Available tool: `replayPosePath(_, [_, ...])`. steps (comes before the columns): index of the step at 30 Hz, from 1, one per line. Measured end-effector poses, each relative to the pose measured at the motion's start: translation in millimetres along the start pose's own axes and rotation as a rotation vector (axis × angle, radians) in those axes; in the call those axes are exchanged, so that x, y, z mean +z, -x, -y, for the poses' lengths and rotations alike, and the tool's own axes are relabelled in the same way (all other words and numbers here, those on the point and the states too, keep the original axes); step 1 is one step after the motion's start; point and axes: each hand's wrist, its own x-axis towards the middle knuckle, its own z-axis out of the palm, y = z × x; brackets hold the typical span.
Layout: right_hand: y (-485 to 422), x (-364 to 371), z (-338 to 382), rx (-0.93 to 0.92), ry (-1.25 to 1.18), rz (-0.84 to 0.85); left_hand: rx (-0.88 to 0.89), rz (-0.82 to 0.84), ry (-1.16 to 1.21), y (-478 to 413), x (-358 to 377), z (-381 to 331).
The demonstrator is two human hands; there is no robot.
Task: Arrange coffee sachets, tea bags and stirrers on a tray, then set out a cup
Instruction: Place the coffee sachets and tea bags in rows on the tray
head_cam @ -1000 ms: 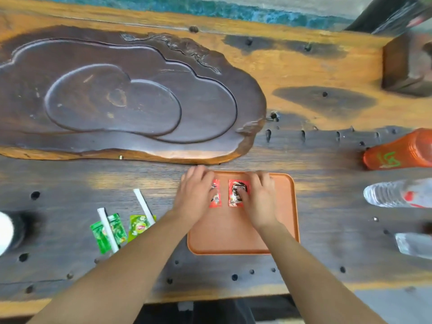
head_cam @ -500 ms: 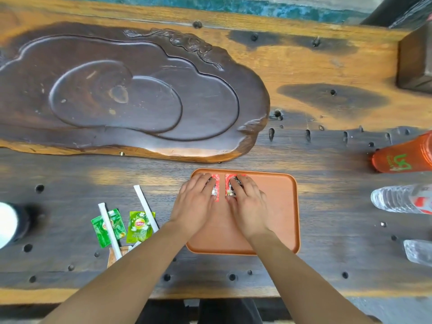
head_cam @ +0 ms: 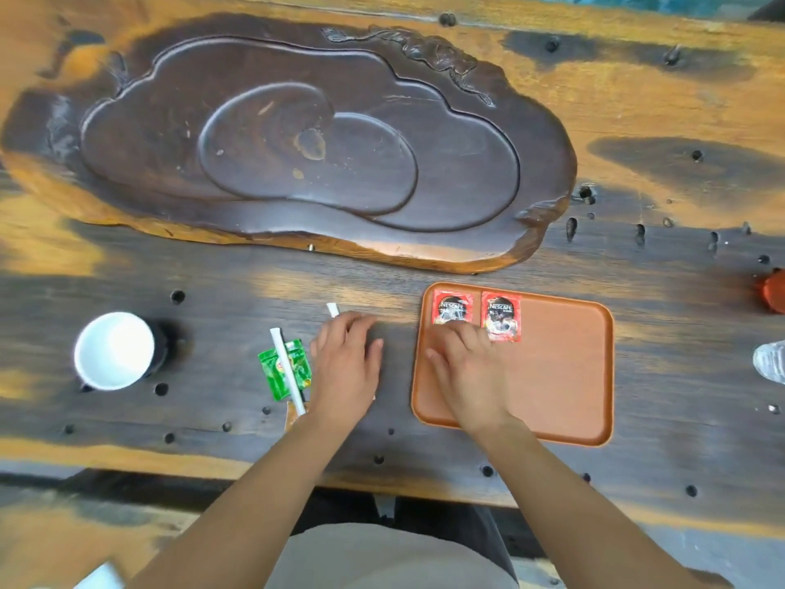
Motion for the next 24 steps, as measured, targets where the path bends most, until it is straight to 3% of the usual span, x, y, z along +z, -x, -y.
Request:
replayPosePath(5, [2.6,37.2,71.0,-0.126,-0.047,0.196,-0.245,-0.080,-0.049,31.0,-46.6,87.0])
replayPosePath(8, [-6.6,49.9,101.4,-0.120,-0.027,0.301,-0.303,0.020,-0.089,35.6,-64.4,119.7])
replayPosePath(11, [-15.7,56.0,119.7,-0.105,0.090,0.416,-0.208,0.178,-0.146,34.3,-72.0,135.2])
replayPosePath(18, [-23.4,63.9,136.5,-0.028,0.262,0.421,-0.195,0.230,-0.010,20.9,-72.2,144.2])
replayPosePath(24, [-21.7,70.3,147.7,-0.036,0.148,0.334,-0.249,0.168,0.099,14.9,-75.0,132.7])
